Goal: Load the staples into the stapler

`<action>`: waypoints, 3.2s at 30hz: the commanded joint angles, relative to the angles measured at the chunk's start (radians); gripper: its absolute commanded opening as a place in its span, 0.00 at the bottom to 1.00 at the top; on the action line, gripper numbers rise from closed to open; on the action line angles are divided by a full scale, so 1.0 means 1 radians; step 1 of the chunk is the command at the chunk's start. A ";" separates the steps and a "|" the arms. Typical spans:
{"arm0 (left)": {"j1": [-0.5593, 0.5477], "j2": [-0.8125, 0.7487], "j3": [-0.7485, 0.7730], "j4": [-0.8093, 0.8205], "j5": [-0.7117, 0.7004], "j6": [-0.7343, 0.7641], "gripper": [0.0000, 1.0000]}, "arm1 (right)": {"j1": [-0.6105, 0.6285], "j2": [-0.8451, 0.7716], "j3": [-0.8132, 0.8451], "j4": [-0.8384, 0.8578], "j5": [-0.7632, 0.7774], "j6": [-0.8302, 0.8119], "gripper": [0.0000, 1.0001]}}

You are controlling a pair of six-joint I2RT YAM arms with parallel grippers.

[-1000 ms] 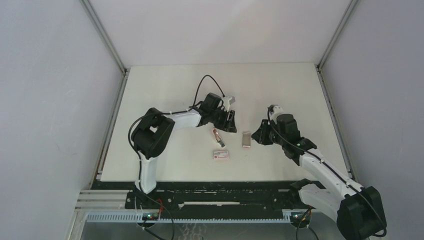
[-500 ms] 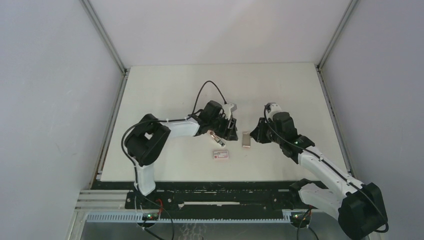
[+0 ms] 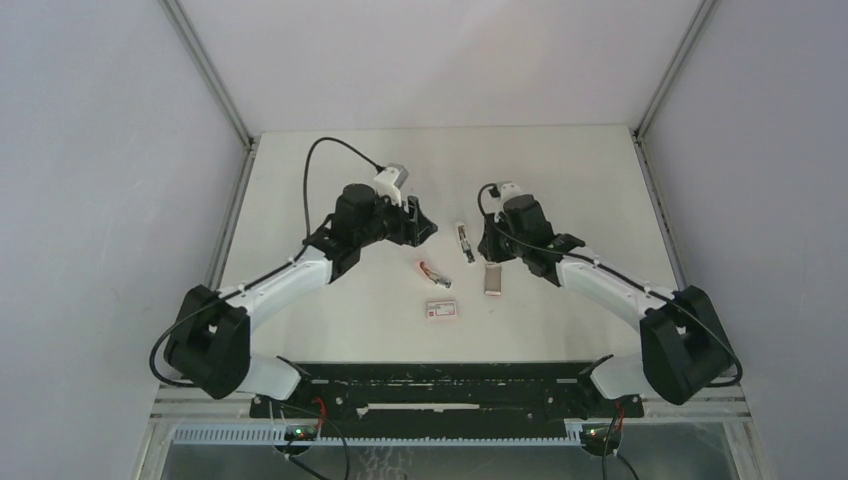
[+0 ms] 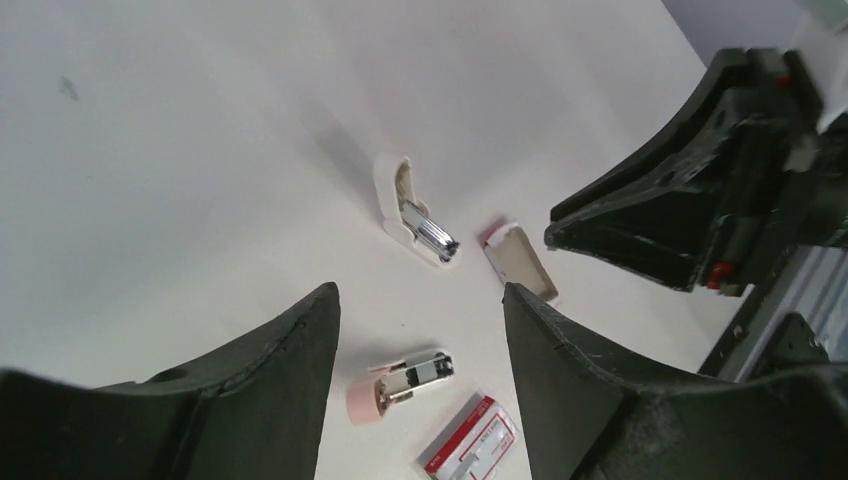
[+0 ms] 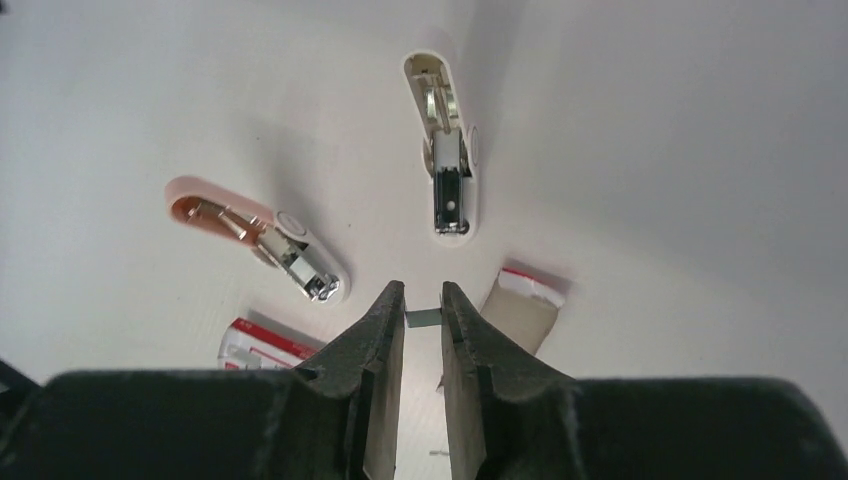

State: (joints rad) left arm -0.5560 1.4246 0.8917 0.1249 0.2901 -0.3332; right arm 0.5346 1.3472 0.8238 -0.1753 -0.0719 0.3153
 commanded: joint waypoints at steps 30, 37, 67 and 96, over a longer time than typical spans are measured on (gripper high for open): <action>0.053 -0.229 -0.353 0.153 -0.427 0.052 0.67 | 0.108 0.382 0.245 0.073 0.212 -0.119 0.18; 0.053 -0.222 -0.350 0.149 -0.424 0.055 0.67 | 0.110 0.400 0.250 0.065 0.222 -0.120 0.18; 0.053 -0.199 -0.338 0.140 -0.406 0.056 0.67 | 0.110 0.406 0.259 0.051 0.241 -0.120 0.18; 0.054 -0.194 -0.336 0.134 -0.401 0.058 0.66 | 0.115 0.419 0.259 0.062 0.217 -0.136 0.18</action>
State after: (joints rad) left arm -0.5060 1.2297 0.5419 0.2295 -0.1204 -0.2951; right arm 0.6380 1.7775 1.0431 -0.1345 0.1486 0.1925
